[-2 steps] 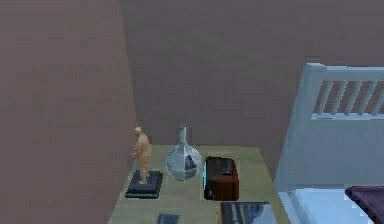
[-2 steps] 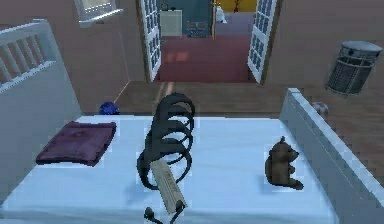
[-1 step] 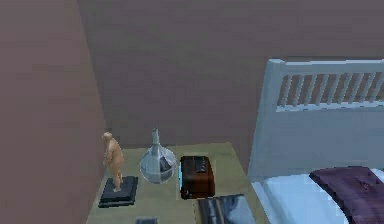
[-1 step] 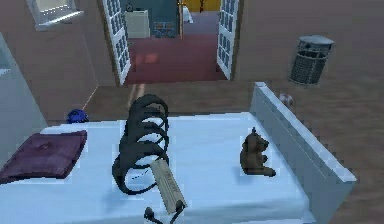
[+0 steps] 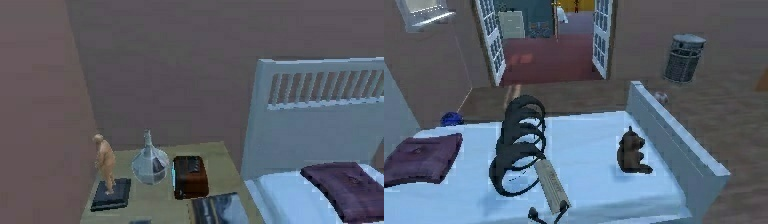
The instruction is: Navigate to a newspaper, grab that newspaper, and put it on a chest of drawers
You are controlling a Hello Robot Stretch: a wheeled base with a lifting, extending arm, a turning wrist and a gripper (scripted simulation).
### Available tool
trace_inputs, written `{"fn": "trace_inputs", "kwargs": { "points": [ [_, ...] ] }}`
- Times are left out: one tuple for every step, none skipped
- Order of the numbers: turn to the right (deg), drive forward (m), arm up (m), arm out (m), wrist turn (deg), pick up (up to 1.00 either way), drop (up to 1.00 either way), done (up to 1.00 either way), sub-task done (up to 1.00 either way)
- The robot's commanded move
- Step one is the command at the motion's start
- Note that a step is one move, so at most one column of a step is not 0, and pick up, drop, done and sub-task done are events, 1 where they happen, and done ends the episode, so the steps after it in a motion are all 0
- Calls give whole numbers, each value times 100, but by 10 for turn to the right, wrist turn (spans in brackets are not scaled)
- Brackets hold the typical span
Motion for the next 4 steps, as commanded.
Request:
{"fn": "trace_inputs", "kwargs": {
  "points": [
    [-90,0,0,0,0,0,0,0,0],
    [120,0,0,0,0,0,0,0,0],
    [-150,0,0,0,0,0,0,0,0],
    [30,0,0,0,0,0,0,0,0]
  ]
}}
